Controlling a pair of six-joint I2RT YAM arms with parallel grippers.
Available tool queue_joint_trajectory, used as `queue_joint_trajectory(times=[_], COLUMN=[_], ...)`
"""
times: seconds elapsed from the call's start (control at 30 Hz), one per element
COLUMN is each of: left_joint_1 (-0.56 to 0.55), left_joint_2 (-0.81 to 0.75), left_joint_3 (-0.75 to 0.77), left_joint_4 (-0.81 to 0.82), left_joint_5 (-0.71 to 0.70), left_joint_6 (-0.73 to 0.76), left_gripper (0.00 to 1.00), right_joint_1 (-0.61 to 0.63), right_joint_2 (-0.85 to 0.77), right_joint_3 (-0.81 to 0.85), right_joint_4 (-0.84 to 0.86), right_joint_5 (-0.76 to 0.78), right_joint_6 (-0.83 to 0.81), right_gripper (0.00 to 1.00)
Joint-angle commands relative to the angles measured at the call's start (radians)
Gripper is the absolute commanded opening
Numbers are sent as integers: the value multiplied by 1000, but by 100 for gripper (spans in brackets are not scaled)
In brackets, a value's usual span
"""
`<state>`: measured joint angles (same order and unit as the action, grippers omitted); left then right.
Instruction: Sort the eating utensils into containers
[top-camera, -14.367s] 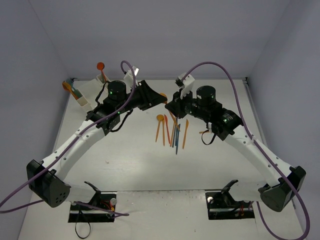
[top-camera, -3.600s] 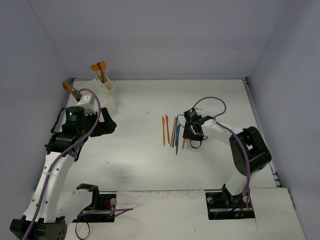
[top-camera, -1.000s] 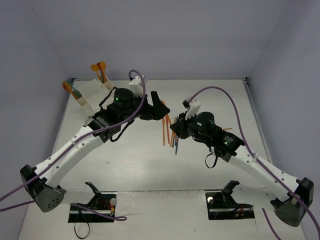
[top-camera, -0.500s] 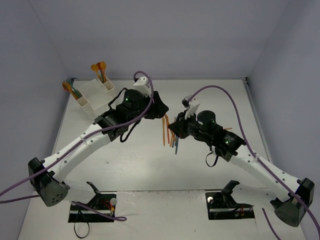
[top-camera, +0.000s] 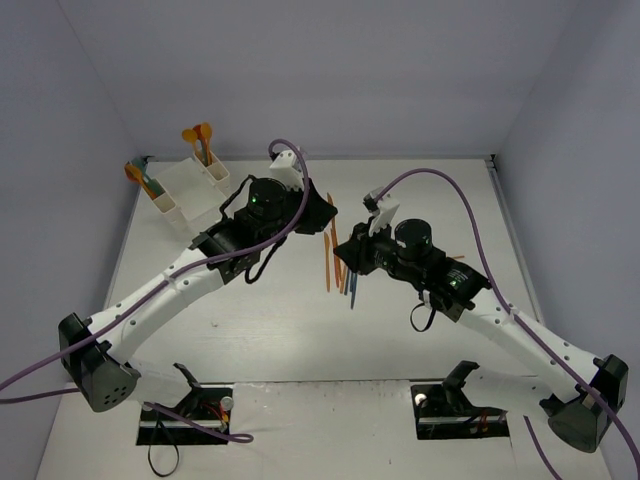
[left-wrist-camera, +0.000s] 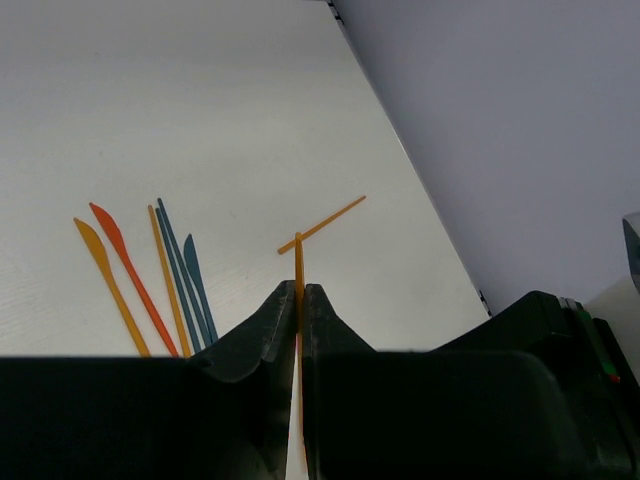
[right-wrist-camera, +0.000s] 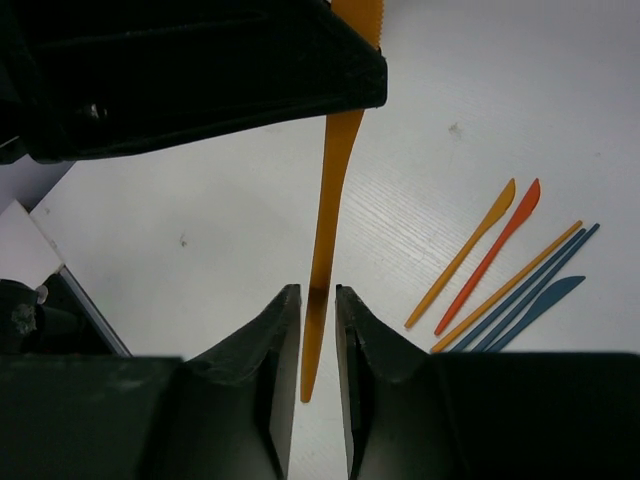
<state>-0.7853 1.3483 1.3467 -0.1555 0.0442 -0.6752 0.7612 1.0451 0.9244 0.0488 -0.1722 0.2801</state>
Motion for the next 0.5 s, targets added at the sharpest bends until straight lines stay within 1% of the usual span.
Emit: queue_joint_trajectory(times=[0.0,0.03,0.13,0.23,0.4,0.47], left_joint_1=[4,7,45,108,299,346], left_joint_2=[-35,-39,-49,-49,-11,22], left_joint_3=[14,17,33,53,101,119], left_joint_4=[119,119,107,101,140,209], left_joint_5=[-46,-64,-94,-98,-98,-97], left_joint_6=[76,106,192,277,583,705], left_gripper=[0,0,0,0,0,0], right_joint_1=[7,6,7,4,-2,-8], right_joint_2=[3,4,1,-10,-31,-33], right_joint_3=[55,57,54,45,21,16], right_joint_4=[74,74,74,71,64,58], right_joint_5=[-3,0,14,34,62,63], right_joint_6=[-21,-22,-22,-22,-26,-28], right_gripper=[44,53,68,73,75,76])
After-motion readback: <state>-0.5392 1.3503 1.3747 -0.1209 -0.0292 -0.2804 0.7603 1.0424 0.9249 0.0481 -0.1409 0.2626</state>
